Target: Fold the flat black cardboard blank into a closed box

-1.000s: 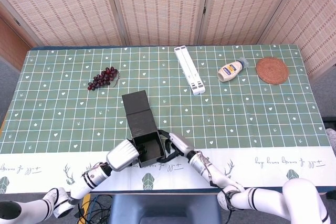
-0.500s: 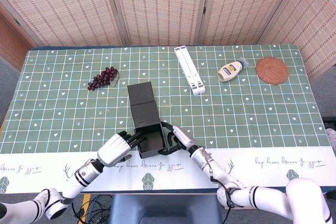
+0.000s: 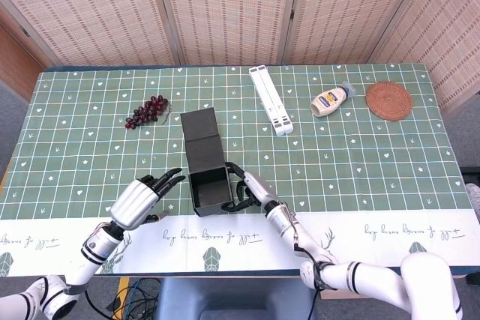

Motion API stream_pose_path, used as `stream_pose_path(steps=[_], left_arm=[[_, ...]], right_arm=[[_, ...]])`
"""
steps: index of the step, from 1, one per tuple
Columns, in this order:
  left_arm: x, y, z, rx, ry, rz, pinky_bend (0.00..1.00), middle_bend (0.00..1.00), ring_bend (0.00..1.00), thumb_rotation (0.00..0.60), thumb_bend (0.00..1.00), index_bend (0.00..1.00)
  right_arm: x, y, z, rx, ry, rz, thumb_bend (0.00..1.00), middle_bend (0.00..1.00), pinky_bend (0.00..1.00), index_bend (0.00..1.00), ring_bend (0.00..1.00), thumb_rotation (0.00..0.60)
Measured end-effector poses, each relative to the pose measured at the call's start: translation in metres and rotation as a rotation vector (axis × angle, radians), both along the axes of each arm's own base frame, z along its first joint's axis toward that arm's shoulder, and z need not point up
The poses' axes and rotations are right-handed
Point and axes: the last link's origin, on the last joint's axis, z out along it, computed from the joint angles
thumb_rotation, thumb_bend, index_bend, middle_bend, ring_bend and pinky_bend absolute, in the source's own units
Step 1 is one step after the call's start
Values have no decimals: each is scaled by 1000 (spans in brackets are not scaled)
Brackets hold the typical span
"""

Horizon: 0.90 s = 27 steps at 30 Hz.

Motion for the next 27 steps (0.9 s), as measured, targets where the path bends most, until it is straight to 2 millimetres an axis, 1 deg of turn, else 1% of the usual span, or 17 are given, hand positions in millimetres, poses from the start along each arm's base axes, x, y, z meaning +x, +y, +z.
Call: stream_pose_path(steps=[6,10,14,18,23,25,27], left_arm=[[-9,1,3,-33,-29,72,501,138,522,600,98,141],[-12,2,3,-58,-58,114,499,134,519,600,99,141],[-14,3,4,-85,-96,150,498,131,518,600,99,133],[-14,2,2,-128,-129,188,497,121,516,600,99,108],[-16,1,0,-194,-171,241,497,63,507,600,99,11],[-17,1,0,-235,-200,267,497,14,501,600,99,0],[-18,0,-1,-290,-239,302,497,0,499,600,99,0]], right_arm=[[3,7,-3,20,7,6,186,15,909,0,580,600],[1,13,1,45,6,5,129,0,908,0,551,600],[-2,20,10,76,2,2,113,0,908,0,542,600],[-6,27,27,97,-1,3,112,0,903,0,539,600],[-6,29,53,79,-9,17,112,0,903,0,539,600],[-3,30,68,69,-19,34,112,0,902,0,539,600],[-1,30,86,45,-21,59,112,0,902,0,539,600]])
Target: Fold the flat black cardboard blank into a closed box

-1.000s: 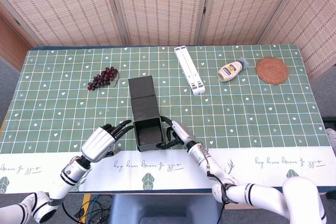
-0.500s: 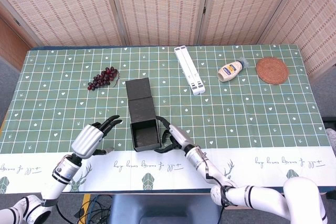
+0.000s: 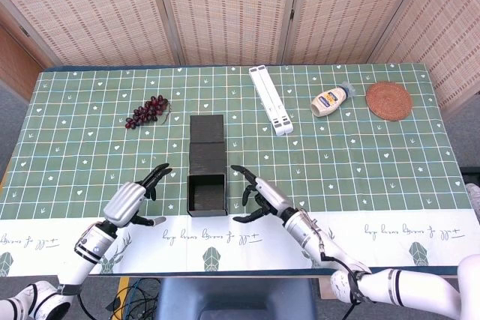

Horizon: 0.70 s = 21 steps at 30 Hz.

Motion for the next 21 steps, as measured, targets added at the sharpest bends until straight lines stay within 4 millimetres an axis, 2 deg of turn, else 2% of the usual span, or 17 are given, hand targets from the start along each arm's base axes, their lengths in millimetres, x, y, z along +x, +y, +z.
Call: stream_pose_path(steps=[6,9,15,21], left_arm=[[-4,2,-12,-178,-130,126,497,0,480,600,99,0],[-4,6,-23,-252,-175,176,497,0,477,600,99,0],[1,16,-48,-313,-220,223,498,0,477,600,99,0],[6,29,-60,-335,-268,274,497,0,477,600,99,0]], right_arm=[[2,-6,53,-111,7,57,112,0,902,0,539,600],[1,-7,68,-146,-1,60,112,0,903,0,539,600],[-5,-6,71,-144,-12,44,113,0,902,0,539,600],[-9,-5,71,-135,-17,46,112,0,903,0,539,600]])
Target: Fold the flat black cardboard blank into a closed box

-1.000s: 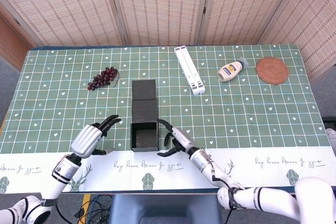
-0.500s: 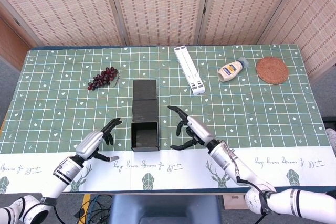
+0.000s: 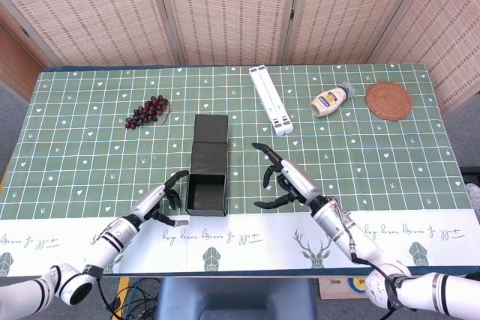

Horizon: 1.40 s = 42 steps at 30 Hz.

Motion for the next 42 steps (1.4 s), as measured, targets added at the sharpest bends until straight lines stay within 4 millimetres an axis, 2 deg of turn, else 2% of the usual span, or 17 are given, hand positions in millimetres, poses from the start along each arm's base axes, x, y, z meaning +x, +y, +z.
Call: stream_pose_path(steps=[13,17,18,19,22,27,31,37,42], left_arm=[[12,15,-12,-51,-67,67,498,0,479,600,99,0],[16,14,-17,-55,-102,85,498,7,571,600,99,4],[17,14,-19,-55,-113,90,498,23,575,600,98,18],[18,13,-21,-56,-121,96,498,53,537,600,98,50],[20,10,-24,-50,-151,116,499,116,554,600,99,128],[22,7,-30,-34,-171,134,502,175,571,600,99,195],[25,5,-33,-13,-194,153,521,269,610,600,99,287],[25,3,-27,-5,-192,120,544,349,633,600,99,357],[26,-3,-7,4,-211,63,544,350,633,600,99,356]], right_arm=[[-10,0,2,1,-4,-1,113,0,903,0,539,600],[-16,-1,1,4,3,-14,112,0,902,0,539,600],[-18,-2,1,5,4,-20,112,0,903,0,539,600],[-20,-2,0,7,5,-24,113,0,903,0,539,600],[-25,-3,-3,11,12,-38,112,0,902,0,539,600],[-33,-6,-9,24,19,-67,113,0,903,0,539,600],[-39,-9,-13,26,31,-84,127,1,903,0,539,600],[-48,-19,-22,34,60,-125,163,19,903,0,539,600],[-45,-30,-35,42,70,-152,165,22,902,0,539,600]])
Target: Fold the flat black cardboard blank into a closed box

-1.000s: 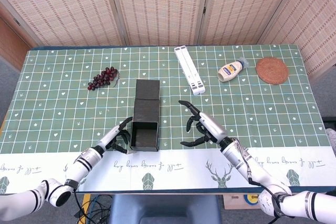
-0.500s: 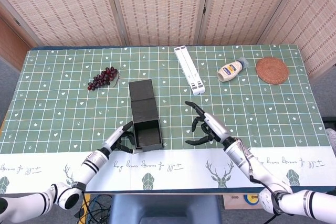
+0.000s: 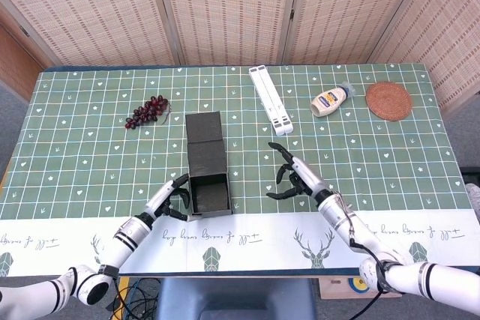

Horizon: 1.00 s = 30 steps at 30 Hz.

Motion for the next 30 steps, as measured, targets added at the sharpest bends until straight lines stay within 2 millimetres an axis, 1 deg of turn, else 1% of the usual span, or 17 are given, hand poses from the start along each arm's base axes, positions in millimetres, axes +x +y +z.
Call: stream_pose_path(steps=[5,9,14,18,23,26,27,30], left_arm=[[4,-12,21,-1,-30,-51,543,350,630,600,99,352],[9,-26,34,-18,-49,-99,543,350,628,600,99,351],[17,-40,41,-43,-65,-151,543,350,626,600,98,348],[23,-48,44,-63,-53,-197,543,350,622,600,98,345],[28,-49,38,-81,-33,-216,543,350,622,600,99,345],[30,-48,34,-88,-17,-222,543,350,621,600,99,340],[30,-48,32,-90,-9,-224,543,350,621,600,99,338],[29,-44,27,-91,16,-218,543,350,620,600,99,332]], right_arm=[[12,-8,-17,14,9,-2,165,28,902,0,539,600],[26,-12,-33,26,1,2,165,30,902,0,539,600],[49,-15,-51,29,-12,23,168,32,902,0,539,600],[73,-17,-61,13,-56,34,167,46,900,0,541,600],[100,-21,-60,-38,-142,36,153,59,900,0,552,600],[116,-22,-55,-61,-209,40,96,76,900,0,559,600],[120,-20,-54,-58,-229,46,66,79,900,0,560,600],[130,-13,-50,-33,-265,68,19,85,900,0,560,600]])
